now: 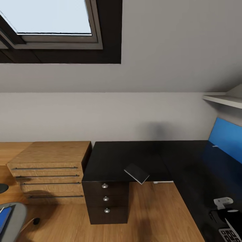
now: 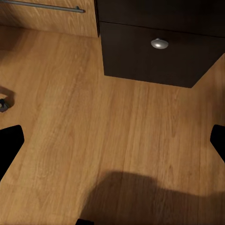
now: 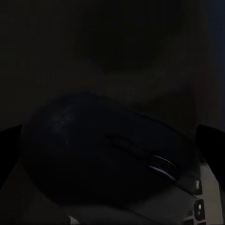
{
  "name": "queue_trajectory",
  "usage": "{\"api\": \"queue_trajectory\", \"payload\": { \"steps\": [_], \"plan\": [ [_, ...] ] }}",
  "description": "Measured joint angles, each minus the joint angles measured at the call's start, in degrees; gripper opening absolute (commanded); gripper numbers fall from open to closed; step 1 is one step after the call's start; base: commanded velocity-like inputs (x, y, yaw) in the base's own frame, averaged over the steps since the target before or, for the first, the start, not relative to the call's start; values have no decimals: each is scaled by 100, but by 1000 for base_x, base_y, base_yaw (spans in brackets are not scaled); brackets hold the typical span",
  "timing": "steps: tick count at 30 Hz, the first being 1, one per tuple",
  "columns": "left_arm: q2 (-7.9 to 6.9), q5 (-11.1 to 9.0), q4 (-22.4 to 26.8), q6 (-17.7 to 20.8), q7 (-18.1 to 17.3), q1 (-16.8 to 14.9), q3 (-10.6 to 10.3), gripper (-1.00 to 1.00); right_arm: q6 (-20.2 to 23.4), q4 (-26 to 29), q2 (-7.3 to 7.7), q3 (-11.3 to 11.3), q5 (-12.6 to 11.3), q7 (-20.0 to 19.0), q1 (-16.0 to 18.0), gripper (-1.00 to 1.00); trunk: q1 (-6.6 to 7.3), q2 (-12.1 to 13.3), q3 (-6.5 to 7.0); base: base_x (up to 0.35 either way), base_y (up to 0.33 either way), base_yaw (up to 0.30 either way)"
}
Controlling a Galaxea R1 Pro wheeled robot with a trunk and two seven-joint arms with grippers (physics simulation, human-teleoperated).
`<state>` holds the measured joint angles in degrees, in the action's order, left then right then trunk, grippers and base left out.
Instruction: In the bedroom, organize the workspace by keeping the computer under the desk, ensuring the monitor is on the desk, placing the keyboard on the desk next to the monitor, placing the mouse on the desk next to the keyboard, moving the folder from the swivel chair onto the desk next to the mouse, stacking the notebook on top of the folder with the pen on top of the notebook, and positioning the swivel chair next to the desk.
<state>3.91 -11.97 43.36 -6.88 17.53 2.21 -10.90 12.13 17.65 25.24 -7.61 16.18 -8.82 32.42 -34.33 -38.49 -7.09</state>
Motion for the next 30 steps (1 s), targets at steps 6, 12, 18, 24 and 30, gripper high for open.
{"api": "queue_trajectory", "payload": {
  "steps": [6,12,18,24,30],
  "plan": [
    [0,0,0,0,-1,0,0,100,-17,8,-5,1,-5,-14,0,-100,0,0,0,0,0,0],
    [0,0,0,-1,2,0,0,100,-114,26,-41,-6,-14,-9,0,-100,0,0,0,0,0,0],
    [0,0,0,0,0,0,0,100,-137,47,-306,-4,-2,10,0,-100,0,0,0,0,0,0],
    [0,0,0,1,-1,0,0,100,-122,49,-323,-15,1,32,0,-100,0,0,0,0,0,0],
    [0,0,0,0,0,0,0,100,-79,48,-323,-18,-3,589,8,-100,0,0,0,0,0,0]
  ]
}}
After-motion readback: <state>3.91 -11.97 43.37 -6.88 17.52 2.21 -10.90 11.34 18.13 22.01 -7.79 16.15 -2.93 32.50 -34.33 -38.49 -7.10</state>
